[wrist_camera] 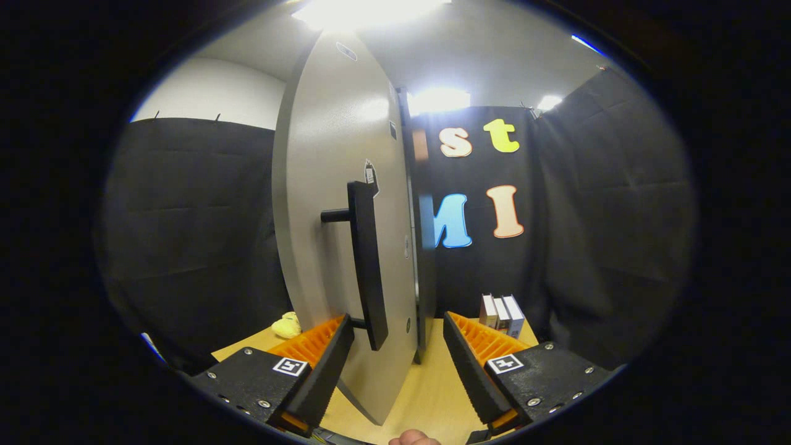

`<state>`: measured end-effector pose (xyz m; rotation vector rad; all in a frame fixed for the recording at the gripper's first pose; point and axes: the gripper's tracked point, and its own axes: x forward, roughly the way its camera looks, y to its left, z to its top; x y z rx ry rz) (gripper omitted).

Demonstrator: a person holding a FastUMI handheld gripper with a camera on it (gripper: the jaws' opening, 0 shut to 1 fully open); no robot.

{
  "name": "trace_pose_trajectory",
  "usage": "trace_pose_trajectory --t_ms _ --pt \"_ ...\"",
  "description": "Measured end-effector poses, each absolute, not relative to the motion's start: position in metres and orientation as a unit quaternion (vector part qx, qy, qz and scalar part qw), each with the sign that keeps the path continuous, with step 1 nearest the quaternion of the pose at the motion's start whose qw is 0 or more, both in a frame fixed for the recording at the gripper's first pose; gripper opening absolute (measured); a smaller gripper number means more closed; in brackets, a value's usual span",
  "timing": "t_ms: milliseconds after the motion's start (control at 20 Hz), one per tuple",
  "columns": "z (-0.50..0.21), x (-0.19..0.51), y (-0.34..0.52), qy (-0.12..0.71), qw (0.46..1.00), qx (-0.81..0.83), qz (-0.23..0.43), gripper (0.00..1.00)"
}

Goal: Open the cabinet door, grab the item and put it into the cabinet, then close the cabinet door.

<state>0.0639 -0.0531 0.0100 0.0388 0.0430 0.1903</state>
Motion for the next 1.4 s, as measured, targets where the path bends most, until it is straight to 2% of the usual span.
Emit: trace_pose_trajectory --t_ms 400,700,1000,1150,1400 --pt "-0.006 0.055 -0.062 -0.006 0.999 0.039 -0.001 0.93" --pt "-0.055 0.002 -0.023 -0.006 0.999 0.033 -0.024 0.93" --pt "-0.132 -0.014 0.075 0.014 0.998 0.059 0.002 0.93" --pt "-0.171 0.004 0.114 0.011 0.998 0.066 0.020 0.94" --pt "-0.275 0.047 0.172 0.068 0.994 0.077 0.045 0.94"
